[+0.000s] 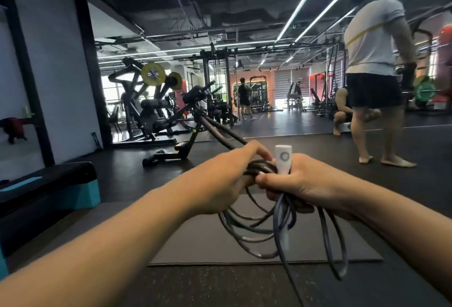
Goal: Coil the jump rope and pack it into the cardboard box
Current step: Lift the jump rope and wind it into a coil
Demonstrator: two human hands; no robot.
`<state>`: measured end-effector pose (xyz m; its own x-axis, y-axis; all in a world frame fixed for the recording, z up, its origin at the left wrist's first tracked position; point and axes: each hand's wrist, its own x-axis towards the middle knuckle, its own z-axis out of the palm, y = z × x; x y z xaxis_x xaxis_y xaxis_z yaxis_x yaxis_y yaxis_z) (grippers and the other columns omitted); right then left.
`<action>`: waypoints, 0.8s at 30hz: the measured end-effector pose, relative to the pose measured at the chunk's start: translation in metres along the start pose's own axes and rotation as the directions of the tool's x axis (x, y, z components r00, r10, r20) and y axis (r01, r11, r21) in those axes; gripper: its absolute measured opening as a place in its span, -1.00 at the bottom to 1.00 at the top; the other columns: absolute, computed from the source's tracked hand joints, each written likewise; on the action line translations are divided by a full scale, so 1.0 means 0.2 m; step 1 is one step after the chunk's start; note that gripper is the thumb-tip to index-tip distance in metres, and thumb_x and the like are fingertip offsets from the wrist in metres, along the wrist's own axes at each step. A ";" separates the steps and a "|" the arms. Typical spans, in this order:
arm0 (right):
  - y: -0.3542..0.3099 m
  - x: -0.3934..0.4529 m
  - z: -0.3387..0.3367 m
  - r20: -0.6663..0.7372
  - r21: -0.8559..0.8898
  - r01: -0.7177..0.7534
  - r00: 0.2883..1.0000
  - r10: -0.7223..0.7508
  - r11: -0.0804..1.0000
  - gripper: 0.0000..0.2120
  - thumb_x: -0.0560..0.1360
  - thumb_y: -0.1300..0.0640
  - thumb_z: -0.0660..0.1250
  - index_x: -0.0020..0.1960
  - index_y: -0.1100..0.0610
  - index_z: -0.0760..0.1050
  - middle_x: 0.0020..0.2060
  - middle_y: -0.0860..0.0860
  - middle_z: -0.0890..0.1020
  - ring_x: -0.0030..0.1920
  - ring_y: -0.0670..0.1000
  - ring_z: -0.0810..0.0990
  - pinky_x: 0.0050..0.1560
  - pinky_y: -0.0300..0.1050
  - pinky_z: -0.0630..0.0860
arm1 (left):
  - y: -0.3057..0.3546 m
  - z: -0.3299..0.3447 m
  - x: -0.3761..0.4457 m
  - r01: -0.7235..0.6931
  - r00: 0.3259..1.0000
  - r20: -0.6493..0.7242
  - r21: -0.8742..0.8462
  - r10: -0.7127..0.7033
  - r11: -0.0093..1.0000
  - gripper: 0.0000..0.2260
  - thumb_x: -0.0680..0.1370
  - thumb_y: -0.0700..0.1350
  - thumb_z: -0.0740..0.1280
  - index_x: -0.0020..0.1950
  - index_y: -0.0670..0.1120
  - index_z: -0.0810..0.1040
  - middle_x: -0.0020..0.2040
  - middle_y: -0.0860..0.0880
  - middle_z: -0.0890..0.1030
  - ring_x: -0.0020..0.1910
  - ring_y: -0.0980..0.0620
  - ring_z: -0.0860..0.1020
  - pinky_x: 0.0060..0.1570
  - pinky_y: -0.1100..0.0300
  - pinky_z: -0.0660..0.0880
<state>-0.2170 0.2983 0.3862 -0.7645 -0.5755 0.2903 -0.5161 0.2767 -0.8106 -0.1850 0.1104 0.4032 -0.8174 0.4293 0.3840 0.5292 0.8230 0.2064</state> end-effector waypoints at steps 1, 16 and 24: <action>-0.01 0.00 0.00 0.018 -0.064 -0.002 1.000 0.003 0.998 -0.77 0.56 0.06 0.41 -0.23 0.14 0.51 -0.42 0.05 0.47 -0.50 -0.07 0.32 -0.51 -0.20 0.23 | -0.01 0.01 -0.01 0.010 1.000 0.007 -0.012 -0.010 1.000 -0.80 0.65 -0.11 0.27 0.24 0.09 0.37 0.04 0.19 0.58 0.03 0.16 0.55 0.00 0.24 0.46; -0.12 0.00 -0.04 0.214 -0.520 0.101 0.977 0.015 0.848 -0.57 0.32 -0.09 0.35 -0.01 0.23 0.63 -0.11 0.13 0.72 -0.12 0.14 0.67 -0.06 0.08 0.64 | 0.15 0.10 0.00 -0.192 0.925 -0.094 0.718 0.367 0.669 -0.18 0.32 -0.18 0.49 0.54 -0.20 0.25 0.33 -0.17 0.51 0.25 -0.20 0.49 0.08 -0.07 0.53; -0.18 0.04 -0.12 0.218 -0.487 0.036 0.973 0.081 0.873 -0.88 0.41 0.14 0.46 -0.15 0.12 0.52 -0.34 0.17 0.53 -0.36 0.03 0.45 -0.30 0.04 0.44 | 0.16 -0.01 0.01 0.001 0.973 -0.162 0.715 0.164 0.699 -0.83 0.58 -0.13 0.24 0.17 -0.04 0.46 0.06 -0.01 0.51 0.06 -0.06 0.52 -0.27 0.10 0.41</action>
<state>-0.2135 0.3023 0.4309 -0.7013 -0.7049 0.1062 -0.6663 0.5953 -0.4490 -0.1694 0.1383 0.4119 -0.6719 0.4924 0.5532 0.2065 0.8419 -0.4986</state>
